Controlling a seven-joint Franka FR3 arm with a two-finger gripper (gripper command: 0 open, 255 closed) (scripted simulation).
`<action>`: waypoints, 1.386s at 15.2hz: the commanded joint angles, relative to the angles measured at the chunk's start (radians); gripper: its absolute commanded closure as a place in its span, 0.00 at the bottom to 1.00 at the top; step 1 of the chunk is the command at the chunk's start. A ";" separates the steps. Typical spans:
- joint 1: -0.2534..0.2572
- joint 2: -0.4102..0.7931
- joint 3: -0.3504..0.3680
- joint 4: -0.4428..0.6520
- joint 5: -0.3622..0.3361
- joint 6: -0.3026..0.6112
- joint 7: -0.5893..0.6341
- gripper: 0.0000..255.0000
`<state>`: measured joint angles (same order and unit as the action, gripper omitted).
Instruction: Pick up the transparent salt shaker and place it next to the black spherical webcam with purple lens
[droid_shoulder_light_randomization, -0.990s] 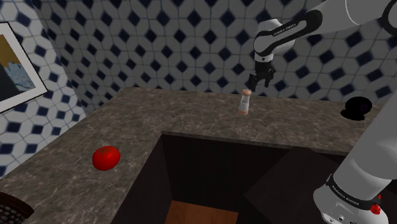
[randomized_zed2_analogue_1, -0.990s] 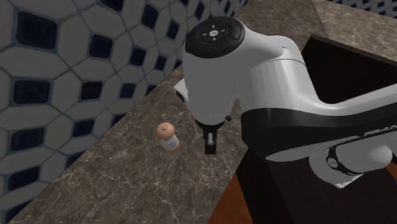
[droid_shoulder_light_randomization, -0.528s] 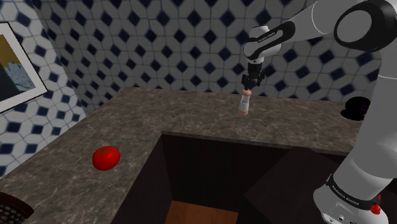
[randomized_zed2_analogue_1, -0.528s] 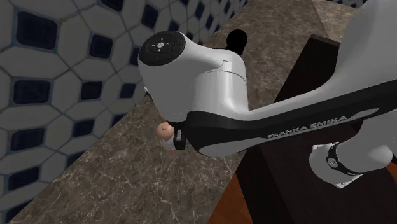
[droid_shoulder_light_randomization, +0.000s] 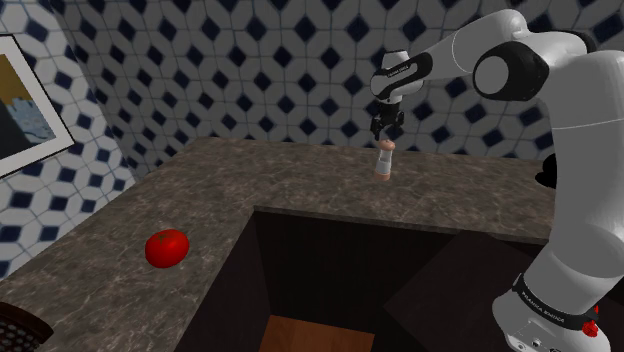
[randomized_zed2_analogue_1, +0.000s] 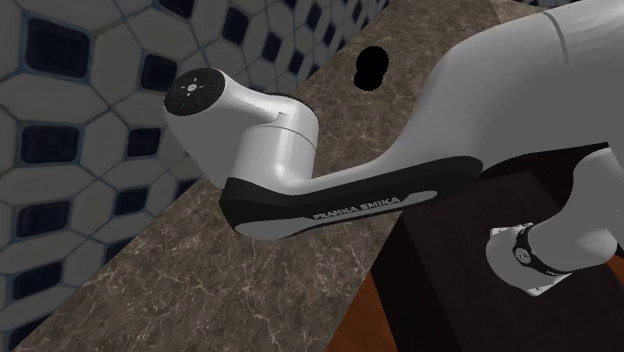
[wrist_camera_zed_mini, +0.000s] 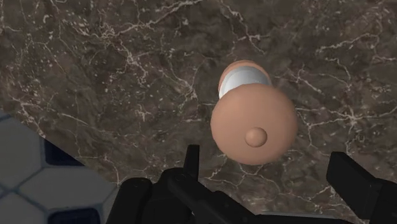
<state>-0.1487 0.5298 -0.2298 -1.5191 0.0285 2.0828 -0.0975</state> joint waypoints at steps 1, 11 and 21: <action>-0.005 0.026 0.002 0.018 0.005 0.011 -0.003 0.00; -0.011 0.061 0.005 -0.003 0.012 0.067 -0.007 0.00; -0.012 0.061 0.005 -0.004 0.012 0.067 -0.007 1.00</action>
<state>-0.1603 0.5901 -0.2245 -1.5225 0.0401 2.1503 -0.1044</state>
